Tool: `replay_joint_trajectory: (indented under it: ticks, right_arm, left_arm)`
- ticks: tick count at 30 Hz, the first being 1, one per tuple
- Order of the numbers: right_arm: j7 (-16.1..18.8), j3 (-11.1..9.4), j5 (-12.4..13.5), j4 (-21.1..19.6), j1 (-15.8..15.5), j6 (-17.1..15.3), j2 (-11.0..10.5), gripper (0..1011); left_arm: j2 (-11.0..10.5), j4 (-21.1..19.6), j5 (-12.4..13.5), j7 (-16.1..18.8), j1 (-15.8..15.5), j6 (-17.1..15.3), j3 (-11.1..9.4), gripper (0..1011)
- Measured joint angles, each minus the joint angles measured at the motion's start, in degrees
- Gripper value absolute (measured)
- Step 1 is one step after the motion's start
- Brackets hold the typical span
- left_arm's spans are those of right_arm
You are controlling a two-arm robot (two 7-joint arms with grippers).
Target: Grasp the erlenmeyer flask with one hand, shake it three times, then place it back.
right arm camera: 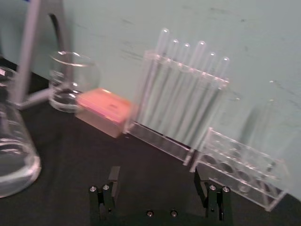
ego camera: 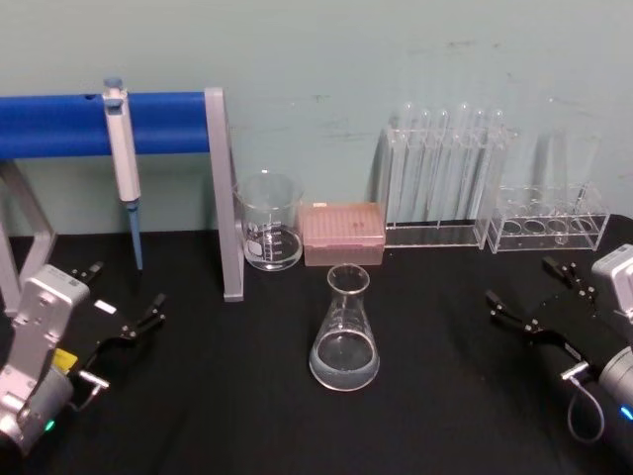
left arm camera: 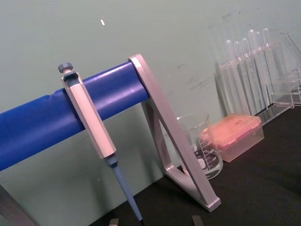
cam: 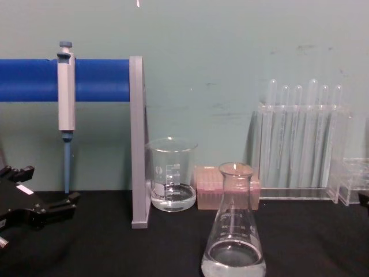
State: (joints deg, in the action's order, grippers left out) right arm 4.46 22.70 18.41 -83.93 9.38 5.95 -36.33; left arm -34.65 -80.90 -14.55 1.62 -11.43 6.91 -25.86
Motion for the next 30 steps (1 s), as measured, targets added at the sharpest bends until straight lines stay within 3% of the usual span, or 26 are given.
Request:
replay_joint_trajectory:
  ticks: [7, 13, 30]
  right_arm:
    - [5.67, -1.93, 4.97, -4.50, -2.91, -0.74, -0.85, 1000]
    - [9.24, -2.88, 7.60, -6.92, -4.44, -0.97, -0.84, 1000]
    - [18.39, -1.85, 9.42, -6.47, -2.87, -1.11, 1.70, 1000]
  left_arm:
    - [0.00, 0.00, 0.00, 0.00, 0.00, 0.00, 0.00, 1001]
    - [0.00, 0.00, 0.00, 0.00, 0.00, 0.00, 0.00, 1001]
    - [0.00, 0.00, 0.00, 0.00, 0.00, 0.00, 0.00, 1001]
